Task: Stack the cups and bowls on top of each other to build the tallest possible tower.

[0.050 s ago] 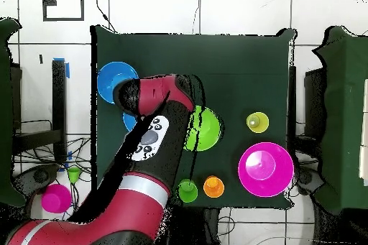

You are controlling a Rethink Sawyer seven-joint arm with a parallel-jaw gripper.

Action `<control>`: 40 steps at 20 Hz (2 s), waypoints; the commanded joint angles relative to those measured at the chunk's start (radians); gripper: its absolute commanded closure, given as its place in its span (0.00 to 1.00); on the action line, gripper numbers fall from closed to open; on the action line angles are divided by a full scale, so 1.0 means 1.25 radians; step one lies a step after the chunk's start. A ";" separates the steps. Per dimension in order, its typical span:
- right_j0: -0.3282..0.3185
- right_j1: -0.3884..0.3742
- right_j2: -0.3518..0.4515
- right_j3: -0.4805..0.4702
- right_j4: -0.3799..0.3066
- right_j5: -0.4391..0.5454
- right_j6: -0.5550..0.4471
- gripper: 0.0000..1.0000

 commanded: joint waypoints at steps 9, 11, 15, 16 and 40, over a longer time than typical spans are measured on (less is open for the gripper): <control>-0.006 0.002 0.073 -0.044 0.017 0.039 0.056 0.00; 0.003 -0.002 0.063 -0.045 0.013 0.047 0.065 0.00; 0.009 -0.016 0.063 -0.024 0.016 0.044 0.069 0.00; 0.010 -0.020 0.060 -0.022 0.013 0.044 0.066 0.00; 0.019 -0.122 0.031 -0.007 -0.018 0.124 0.039 0.00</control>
